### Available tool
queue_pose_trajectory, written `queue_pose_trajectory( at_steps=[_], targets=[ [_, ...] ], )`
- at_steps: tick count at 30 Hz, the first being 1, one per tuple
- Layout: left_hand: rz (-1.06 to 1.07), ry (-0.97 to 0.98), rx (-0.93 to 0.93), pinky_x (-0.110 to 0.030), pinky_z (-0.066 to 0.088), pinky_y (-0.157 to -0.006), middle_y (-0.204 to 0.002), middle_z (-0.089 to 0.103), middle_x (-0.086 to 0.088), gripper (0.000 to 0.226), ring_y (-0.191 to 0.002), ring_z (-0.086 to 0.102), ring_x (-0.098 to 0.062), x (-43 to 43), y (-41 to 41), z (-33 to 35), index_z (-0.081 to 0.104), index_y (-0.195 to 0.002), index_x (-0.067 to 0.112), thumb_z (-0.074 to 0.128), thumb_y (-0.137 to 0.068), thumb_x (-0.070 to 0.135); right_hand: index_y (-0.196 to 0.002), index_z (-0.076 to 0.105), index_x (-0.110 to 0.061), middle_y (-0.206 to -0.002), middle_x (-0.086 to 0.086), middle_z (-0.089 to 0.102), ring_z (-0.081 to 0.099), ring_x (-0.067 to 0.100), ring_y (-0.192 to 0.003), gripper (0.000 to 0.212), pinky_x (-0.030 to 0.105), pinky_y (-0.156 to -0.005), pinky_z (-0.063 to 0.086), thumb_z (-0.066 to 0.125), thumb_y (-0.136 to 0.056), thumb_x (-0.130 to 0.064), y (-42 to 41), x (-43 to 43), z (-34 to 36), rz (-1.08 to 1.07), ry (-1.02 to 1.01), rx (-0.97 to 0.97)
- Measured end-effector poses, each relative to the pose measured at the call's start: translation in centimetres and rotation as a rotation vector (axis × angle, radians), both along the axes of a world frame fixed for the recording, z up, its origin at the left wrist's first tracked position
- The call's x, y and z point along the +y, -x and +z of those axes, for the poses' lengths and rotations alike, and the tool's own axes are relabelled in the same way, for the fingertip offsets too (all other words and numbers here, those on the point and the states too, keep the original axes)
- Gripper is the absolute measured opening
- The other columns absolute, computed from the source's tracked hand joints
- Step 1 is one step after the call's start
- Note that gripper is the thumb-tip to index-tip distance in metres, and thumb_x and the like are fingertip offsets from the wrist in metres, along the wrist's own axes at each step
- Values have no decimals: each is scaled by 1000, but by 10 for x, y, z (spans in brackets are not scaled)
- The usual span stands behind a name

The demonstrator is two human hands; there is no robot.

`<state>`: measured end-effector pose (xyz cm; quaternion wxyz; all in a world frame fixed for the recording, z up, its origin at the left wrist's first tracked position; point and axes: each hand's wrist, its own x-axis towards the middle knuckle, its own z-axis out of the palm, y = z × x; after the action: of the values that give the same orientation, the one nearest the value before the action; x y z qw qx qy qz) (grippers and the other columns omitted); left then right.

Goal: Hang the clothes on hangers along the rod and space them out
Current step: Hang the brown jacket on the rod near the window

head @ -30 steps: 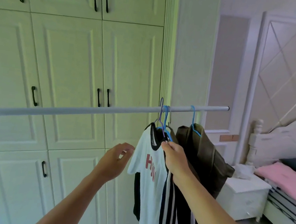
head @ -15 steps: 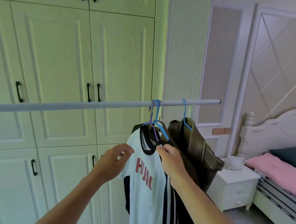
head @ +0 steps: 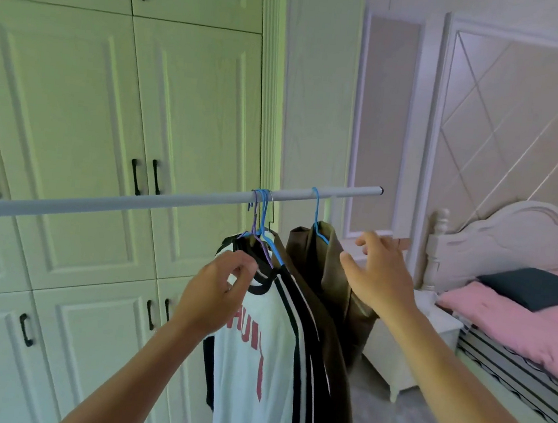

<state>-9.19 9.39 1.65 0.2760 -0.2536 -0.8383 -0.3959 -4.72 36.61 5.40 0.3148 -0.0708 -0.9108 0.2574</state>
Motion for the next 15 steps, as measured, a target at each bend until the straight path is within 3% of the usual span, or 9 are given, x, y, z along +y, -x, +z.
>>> queue_pose_trajectory(
  at_steps=[3, 6, 10, 13, 15],
  targets=[
    [-50, 70, 113, -25, 55, -75, -105, 63, 18, 30, -97, 64, -5, 23, -6, 5, 66, -100, 32, 40, -103, 45, -137, 47, -24, -132, 5, 55, 59, 27, -116, 61, 37, -81, 47, 54, -93, -64, 18, 8, -10, 57, 55, -256],
    [-63, 194, 227, -26, 51, -82, -106, 62, 19, 28, -102, 60, -6, 50, -4, 13, 66, -101, 29, 40, -105, 40, -137, 50, -19, -135, 8, 61, 61, 30, -115, 61, 38, -85, 48, 54, -94, -63, 36, 9, -10, 134, 157, -405],
    [-43, 379, 238, -33, 46, -95, -105, 66, 16, 35, -101, 59, -4, 80, -1, 17, 68, -105, 28, 35, -107, 41, -125, 58, -18, -117, 6, 68, 65, 29, -105, 45, 46, -93, 54, 46, -100, -53, 51, 7, -13, 91, 16, -347],
    [-18, 555, 183, -38, 42, -106, -103, 67, 16, 46, -100, 59, -5, 96, 3, 10, 67, -101, 29, 26, -106, 50, -101, 62, -18, -91, 4, 67, 66, 23, -83, 32, 40, -78, 56, 48, -100, -47, 56, 11, -14, 156, 148, -294],
    [20, 675, 148, -42, 31, -118, -107, 69, 17, 53, -110, 59, -4, 102, 8, 5, 68, -103, 31, 21, -106, 55, -89, 59, -15, -80, 4, 63, 62, 22, -73, 29, 36, -67, 49, 50, -102, -40, 55, 18, -14, 182, 219, -209]
  ],
)
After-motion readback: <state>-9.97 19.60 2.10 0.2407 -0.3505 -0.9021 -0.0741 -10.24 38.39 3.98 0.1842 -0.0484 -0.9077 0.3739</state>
